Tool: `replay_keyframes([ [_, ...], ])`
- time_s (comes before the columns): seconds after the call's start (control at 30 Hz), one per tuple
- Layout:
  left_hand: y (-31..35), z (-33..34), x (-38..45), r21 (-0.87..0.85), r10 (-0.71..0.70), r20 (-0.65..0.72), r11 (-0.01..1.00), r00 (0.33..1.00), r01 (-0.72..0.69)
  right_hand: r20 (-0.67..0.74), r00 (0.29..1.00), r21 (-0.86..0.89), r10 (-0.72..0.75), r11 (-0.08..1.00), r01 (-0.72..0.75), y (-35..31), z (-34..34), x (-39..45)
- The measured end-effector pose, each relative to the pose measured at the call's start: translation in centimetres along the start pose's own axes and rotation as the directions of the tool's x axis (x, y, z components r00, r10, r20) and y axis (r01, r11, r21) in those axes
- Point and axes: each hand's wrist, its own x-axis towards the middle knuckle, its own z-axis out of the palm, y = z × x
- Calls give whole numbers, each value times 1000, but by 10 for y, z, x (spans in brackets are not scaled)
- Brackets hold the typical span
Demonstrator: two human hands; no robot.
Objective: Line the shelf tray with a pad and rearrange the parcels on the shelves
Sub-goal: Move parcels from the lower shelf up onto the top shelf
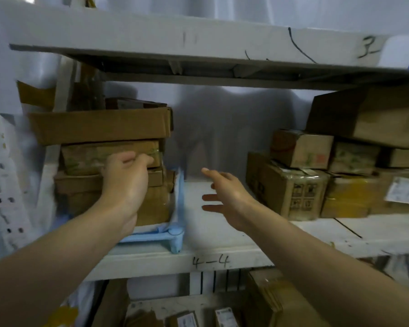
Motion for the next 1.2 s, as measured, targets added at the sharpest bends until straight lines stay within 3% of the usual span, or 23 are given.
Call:
replay_keyframes([
  [0.1,-10,25,-17,45,-51,116,998,992,46,-61,998,3,10,1000,-10,10,-43,-6],
  [0.27,-18,61,-20,132,-154,172,982,973,132,-241,968,8,-72,997,76,14,-109,-5],
  [0.37,-19,88,-20,149,-186,224,977,957,155,-370,909,-60,-191,981,182,11,-145,0],
  [0.5,-20,138,-18,151,-185,259,977,948,150,-460,805,-284,-374,921,266,5,-187,9],
  [0.63,-21,203,-23,177,-161,316,978,935,109,-450,760,-458,-469,852,254,-1,-232,24],
  [0.87,-21,290,-36,170,-126,385,983,914,64,-261,792,-599,-552,736,316,-4,-261,59],
  [1.0,-18,315,-33,199,-22,316,979,949,-44,-254,770,-599,-585,720,350,-1,-264,70],
  [1.2,-15,340,-36,282,68,288,947,955,-152,-217,821,-417,-528,811,411,-3,-271,79],
])
